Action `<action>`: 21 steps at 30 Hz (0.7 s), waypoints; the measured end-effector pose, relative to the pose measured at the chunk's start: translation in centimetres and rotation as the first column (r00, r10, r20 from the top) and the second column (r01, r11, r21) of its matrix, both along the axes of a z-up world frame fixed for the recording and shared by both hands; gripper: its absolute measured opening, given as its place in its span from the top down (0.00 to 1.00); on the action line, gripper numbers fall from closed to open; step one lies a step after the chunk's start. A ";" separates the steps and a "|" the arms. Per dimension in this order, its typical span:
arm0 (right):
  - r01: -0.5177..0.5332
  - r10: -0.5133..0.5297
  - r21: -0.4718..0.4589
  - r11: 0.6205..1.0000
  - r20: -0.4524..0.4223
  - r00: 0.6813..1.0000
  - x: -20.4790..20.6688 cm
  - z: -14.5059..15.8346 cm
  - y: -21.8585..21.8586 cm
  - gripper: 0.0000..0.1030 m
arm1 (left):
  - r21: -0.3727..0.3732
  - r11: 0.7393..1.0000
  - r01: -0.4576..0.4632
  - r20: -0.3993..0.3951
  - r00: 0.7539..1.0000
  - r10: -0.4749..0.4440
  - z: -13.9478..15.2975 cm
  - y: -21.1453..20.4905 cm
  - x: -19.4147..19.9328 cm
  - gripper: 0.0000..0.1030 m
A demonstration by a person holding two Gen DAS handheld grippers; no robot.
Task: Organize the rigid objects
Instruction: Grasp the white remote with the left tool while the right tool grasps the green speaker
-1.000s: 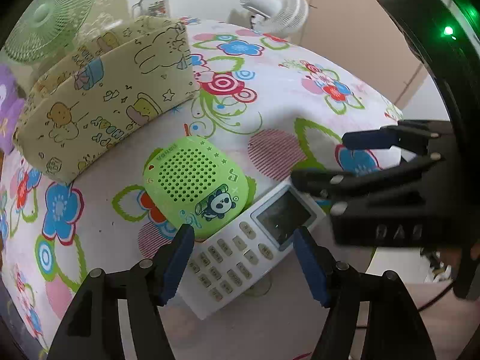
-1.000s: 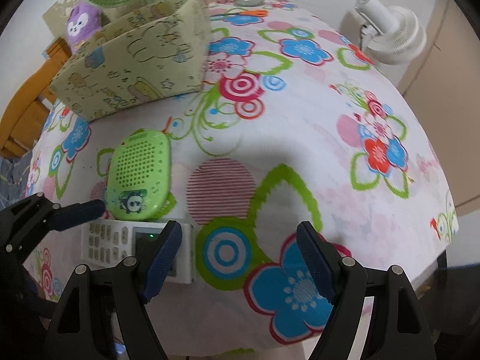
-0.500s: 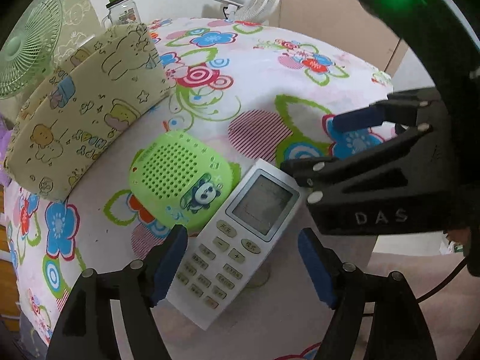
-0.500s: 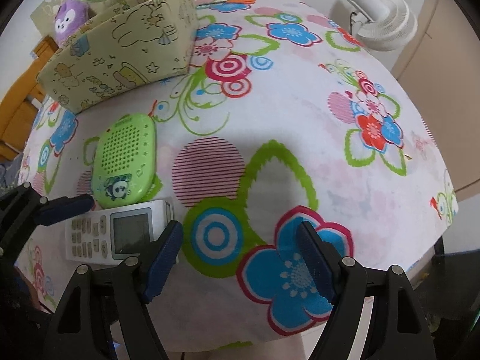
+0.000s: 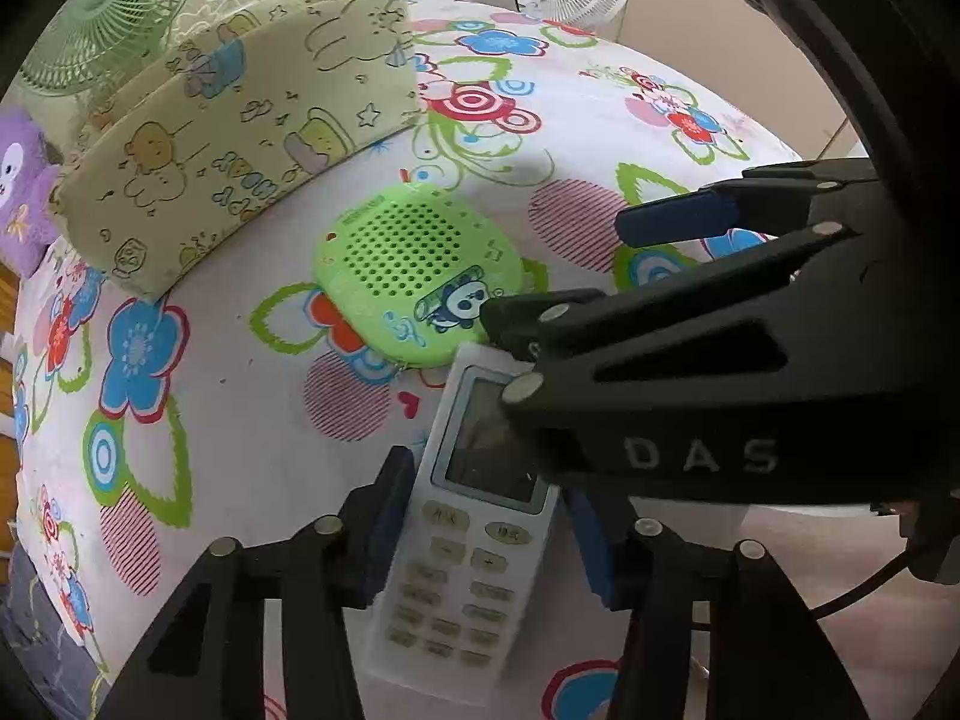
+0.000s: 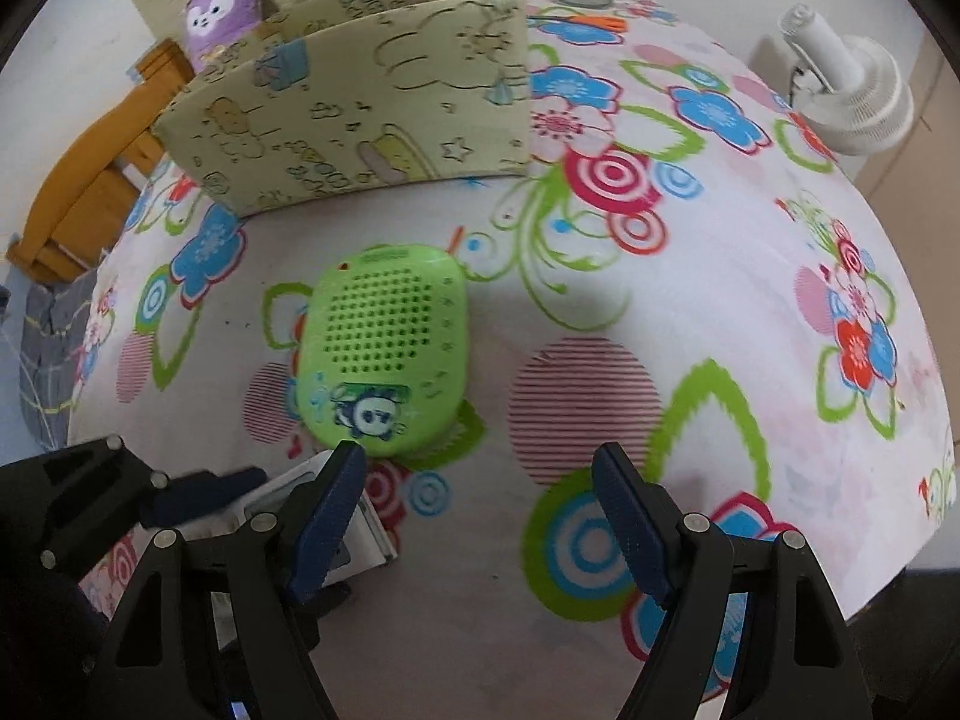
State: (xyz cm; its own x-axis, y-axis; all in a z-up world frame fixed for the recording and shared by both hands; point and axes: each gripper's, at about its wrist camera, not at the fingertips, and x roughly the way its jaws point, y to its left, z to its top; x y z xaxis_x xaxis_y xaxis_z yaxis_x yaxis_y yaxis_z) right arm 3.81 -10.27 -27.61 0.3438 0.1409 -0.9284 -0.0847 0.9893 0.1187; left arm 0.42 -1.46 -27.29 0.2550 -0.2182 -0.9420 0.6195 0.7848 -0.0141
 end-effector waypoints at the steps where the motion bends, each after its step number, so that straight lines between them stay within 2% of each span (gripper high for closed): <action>1: -0.004 0.004 0.004 1.000 0.001 1.000 0.1 0.0 0.2 0.22 | 0.008 1.000 -0.002 0.013 1.000 0.001 0.0 0.1 0.0 0.53; 9: -0.031 0.031 0.001 1.000 0.000 1.000 1.6 0.1 2.1 0.22 | -0.001 0.986 -0.167 0.022 0.986 0.166 0.4 3.7 1.9 0.54; 16: -0.047 0.047 -0.023 0.999 0.007 0.999 3.9 -0.1 3.4 0.21 | -0.030 0.947 -0.319 0.048 0.946 0.320 0.4 6.4 4.4 0.53; 21: -0.054 0.054 -0.036 0.998 -0.004 0.999 4.7 -0.8 4.2 0.21 | 0.018 0.953 -0.304 0.073 0.951 0.302 -0.2 6.0 4.3 0.52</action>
State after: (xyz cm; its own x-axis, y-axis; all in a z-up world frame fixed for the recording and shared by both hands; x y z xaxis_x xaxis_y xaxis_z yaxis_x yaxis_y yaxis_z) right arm 8.48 -6.04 -28.36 0.3343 0.1251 -0.9341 -0.1375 0.9870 0.0829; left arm 4.74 4.54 -27.51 0.3688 -0.0938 -0.9248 0.3512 0.9352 0.0452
